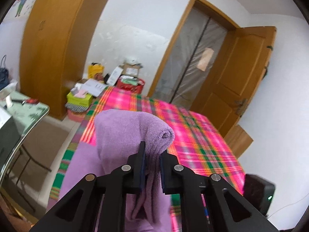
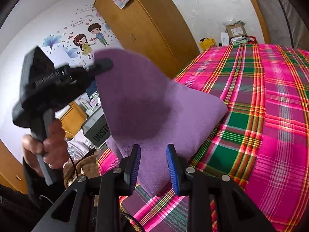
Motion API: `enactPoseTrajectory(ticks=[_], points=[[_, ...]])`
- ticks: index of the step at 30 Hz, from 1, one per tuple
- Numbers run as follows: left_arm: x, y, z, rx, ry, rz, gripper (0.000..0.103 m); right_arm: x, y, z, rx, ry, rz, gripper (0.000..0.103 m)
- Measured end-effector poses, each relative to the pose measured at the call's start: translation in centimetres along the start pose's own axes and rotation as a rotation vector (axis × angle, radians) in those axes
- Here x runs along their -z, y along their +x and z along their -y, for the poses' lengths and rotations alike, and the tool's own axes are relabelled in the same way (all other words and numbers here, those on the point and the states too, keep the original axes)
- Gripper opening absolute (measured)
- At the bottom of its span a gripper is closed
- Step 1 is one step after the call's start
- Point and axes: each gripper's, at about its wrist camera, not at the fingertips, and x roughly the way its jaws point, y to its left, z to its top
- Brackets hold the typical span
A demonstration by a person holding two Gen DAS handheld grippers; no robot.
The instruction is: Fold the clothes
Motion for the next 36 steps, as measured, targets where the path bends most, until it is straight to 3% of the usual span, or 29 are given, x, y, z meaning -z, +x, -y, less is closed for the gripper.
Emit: enactPoseTrajectory(ticks=[5,12,17,23,30,34,36], points=[[-1.1,1.5,3.6,0.088,0.032,-0.012,0.012,0.3,-1.9,1.8,0.026,0.074,0.066,0.029],[-1.1,4.0,10.1,0.239,0.085,-0.058,0.012,0.4,-5.6,6.0,0.127,0.252,0.186,0.029],[-0.3,5.0,10.7,0.285,0.067,-0.08,0.011,0.1,-7.3,7.9,0.165,0.297,0.23,0.029],[0.5,3.2,5.1,0.21,-0.061,-0.036,0.011,-0.7,-6.2,8.2,0.164,0.297,0.222,0.029],[2.6,-1.3,-3.8,0.034,-0.219,0.032,0.011,-1.4,-3.0,7.1,0.11,0.258,0.164,0.029],[5.4,-2.6,-9.1,-0.064,-0.322,0.016,0.011,-1.1,-1.3,6.7,0.078,0.244,0.116,0.029],[7.6,-2.0,-12.3,-0.088,-0.387,-0.036,0.011,-0.8,-0.9,6.6,0.072,0.24,0.098,0.029]])
